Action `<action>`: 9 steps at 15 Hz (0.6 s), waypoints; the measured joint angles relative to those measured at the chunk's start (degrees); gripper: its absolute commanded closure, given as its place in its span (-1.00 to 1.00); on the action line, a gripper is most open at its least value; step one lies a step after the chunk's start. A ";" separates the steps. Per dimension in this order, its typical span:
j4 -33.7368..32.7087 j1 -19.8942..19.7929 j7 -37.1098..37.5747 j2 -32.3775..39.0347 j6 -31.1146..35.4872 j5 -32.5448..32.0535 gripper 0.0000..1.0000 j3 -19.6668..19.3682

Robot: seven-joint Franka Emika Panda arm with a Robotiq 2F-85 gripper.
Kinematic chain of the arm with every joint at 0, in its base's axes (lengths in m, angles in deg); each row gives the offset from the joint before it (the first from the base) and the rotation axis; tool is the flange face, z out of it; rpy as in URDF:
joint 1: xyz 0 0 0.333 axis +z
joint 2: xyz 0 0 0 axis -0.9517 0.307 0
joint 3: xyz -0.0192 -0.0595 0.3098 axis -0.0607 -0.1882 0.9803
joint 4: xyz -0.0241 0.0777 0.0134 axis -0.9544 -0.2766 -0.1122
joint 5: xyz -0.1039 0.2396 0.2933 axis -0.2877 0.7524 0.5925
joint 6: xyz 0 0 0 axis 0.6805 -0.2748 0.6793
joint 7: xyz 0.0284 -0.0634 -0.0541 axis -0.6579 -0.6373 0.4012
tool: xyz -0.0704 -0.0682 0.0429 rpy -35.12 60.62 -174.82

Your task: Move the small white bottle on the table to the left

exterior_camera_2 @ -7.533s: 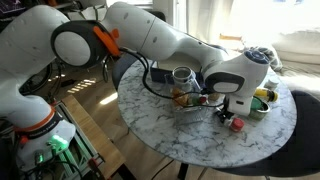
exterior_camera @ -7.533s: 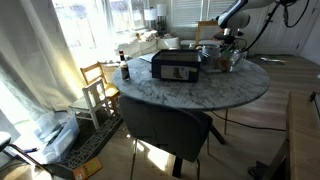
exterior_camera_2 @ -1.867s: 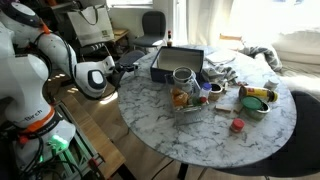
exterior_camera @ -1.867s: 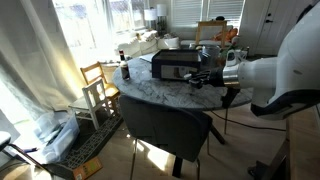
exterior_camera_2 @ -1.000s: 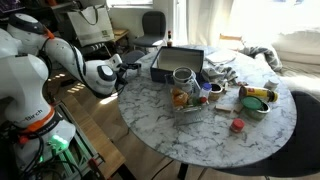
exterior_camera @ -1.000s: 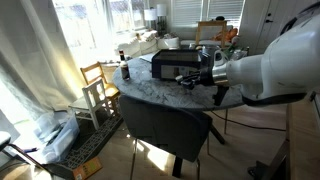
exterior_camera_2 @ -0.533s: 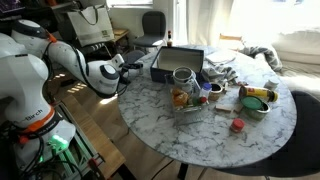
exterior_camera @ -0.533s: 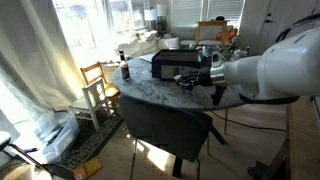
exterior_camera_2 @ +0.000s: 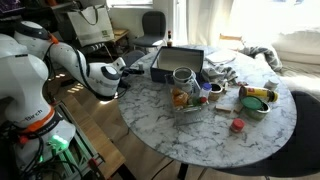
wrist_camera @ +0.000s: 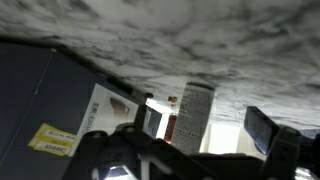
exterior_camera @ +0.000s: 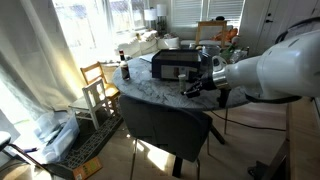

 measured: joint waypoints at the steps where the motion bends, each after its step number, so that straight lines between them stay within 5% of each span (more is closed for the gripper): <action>1: 0.15 -0.05 0.00 -0.03 0.00 -0.40 -1.00 0.00; 5: 3.29 -0.84 -0.62 -1.73 -0.01 -1.95 -1.00 0.29; 9: 8.60 -5.28 -8.22 -11.15 0.00 -1.98 -1.00 2.07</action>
